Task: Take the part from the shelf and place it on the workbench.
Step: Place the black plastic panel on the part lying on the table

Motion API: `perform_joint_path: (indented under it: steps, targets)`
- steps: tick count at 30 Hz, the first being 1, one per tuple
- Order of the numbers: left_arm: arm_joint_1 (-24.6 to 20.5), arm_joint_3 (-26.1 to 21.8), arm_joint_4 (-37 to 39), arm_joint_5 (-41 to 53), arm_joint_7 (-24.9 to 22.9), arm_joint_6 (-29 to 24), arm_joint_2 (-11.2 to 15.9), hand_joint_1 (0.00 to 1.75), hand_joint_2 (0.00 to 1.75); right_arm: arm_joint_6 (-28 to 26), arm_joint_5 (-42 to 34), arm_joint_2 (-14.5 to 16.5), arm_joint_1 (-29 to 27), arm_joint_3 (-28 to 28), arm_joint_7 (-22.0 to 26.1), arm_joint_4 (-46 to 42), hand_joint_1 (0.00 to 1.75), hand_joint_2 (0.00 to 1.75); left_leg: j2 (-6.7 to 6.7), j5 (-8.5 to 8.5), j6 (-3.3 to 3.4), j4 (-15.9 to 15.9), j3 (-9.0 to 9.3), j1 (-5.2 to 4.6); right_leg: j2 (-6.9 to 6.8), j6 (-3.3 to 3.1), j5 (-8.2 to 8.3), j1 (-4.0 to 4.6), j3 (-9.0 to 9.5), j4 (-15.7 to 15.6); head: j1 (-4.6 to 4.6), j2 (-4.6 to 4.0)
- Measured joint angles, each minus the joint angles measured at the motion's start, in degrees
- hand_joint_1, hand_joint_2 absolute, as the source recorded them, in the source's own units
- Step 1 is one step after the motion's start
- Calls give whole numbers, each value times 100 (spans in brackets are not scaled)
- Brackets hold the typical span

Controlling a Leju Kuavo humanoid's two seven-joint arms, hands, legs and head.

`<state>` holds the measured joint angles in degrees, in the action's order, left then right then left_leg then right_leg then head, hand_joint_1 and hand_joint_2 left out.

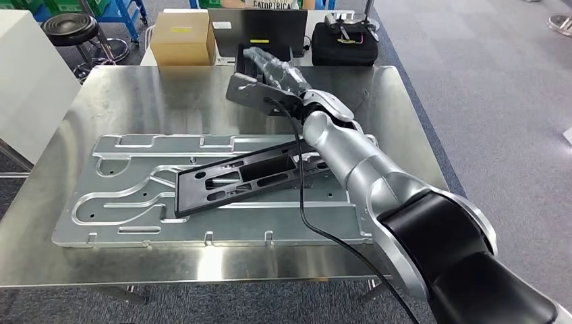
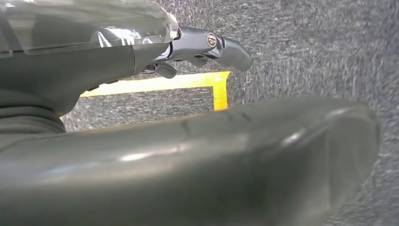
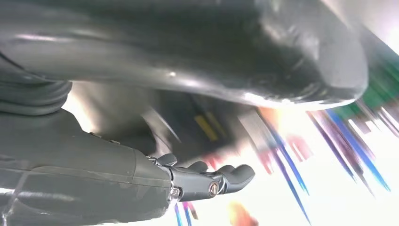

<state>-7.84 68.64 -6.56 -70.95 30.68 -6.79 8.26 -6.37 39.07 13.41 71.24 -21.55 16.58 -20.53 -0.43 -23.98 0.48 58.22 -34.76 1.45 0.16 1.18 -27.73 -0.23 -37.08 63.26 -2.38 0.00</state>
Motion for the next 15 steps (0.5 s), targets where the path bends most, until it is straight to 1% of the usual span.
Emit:
perform_joint_path:
  steps: [1,2,3,4,5,6,7,8,9,10,11,13,14,15]
  targets:
    - [32,-53,0,0,39,7,-7,0,0,-557,-308,-105,-238,258,484,-298,0,0,-7,-3,23,-1,3,-3,-1,25,-183,-2,-180,381,0,0]
    - [72,-112,0,0,70,8,-15,0,0,-999,-536,-206,-552,485,857,-673,0,0,-20,-7,37,0,8,-6,-1,42,-339,-4,-374,774,0,0]
    - [114,-175,0,0,94,7,-23,0,0,-1391,-699,-321,-942,687,1138,-1140,0,0,-37,-11,47,1,14,-11,-1,51,-428,-5,-531,1076,1,0]
    - [158,-240,0,0,112,5,-29,0,0,-1717,-773,-446,-1401,844,1288,-1711,0,0,-58,-15,53,1,21,-19,-1,43,-406,-2,-591,1163,1,0]
    - [201,-310,0,0,129,3,-34,0,0,-1997,-778,-566,-1931,973,1361,-2376,0,0,-82,-21,60,1,30,-27,-1,20,-282,5,-533,1013,1,0]
    - [243,-392,0,0,150,2,-39,0,0,-2242,-755,-690,-2501,1109,1417,-3150,0,0,-103,-29,66,0,40,-38,-3,-22,-92,20,-367,661,2,0]
    - [288,-481,0,0,172,0,-50,0,0,-2431,-728,-806,-3062,1258,1461,-3958,0,0,-123,-40,70,-1,50,-48,-11,-81,95,44,-152,203,2,0]
    - [330,-559,0,0,191,2,-68,0,0,-2541,-701,-890,-3521,1395,1490,-4659,0,0,-131,-54,65,-4,53,-68,-30,-134,234,68,31,-163,1,0]
    - [365,-623,1,-1,204,3,-80,0,0,-2596,-687,-948,-3829,1508,1509,-5202,0,0,-128,-69,49,-5,52,-80,-37,-167,320,88,145,-418,0,0]
    - [386,-669,2,-1,210,4,-90,0,0,-2606,-680,-993,-4001,1587,1515,-5572,0,0,-111,-82,25,-5,51,-88,-30,-183,349,101,187,-534,-1,0]
    - [391,-702,3,-2,213,5,-95,0,0,-2605,-671,-1029,-4103,1639,1517,-5835,0,0,-88,-91,-3,-15,58,-95,-17,-185,357,106,186,-536,-1,0]
    - [370,-765,3,-2,216,2,-82,0,0,-2602,-630,-1100,-4363,1724,1518,-6343,0,0,-59,-124,-57,-14,101,-102,7,-197,379,75,235,-613,-1,0]
    - [362,-795,3,-2,217,1,-80,0,0,-2602,-609,-1122,-4513,1763,1518,-6583,0,0,-50,-197,-81,59,92,-104,-5,-217,389,53,273,-654,-1,0]
    - [359,-820,3,2,217,0,-80,0,0,-2603,-592,-1134,-4635,1793,1518,-6783,0,0,-43,-332,-105,248,27,-101,-16,-233,403,28,302,-692,-2,0]
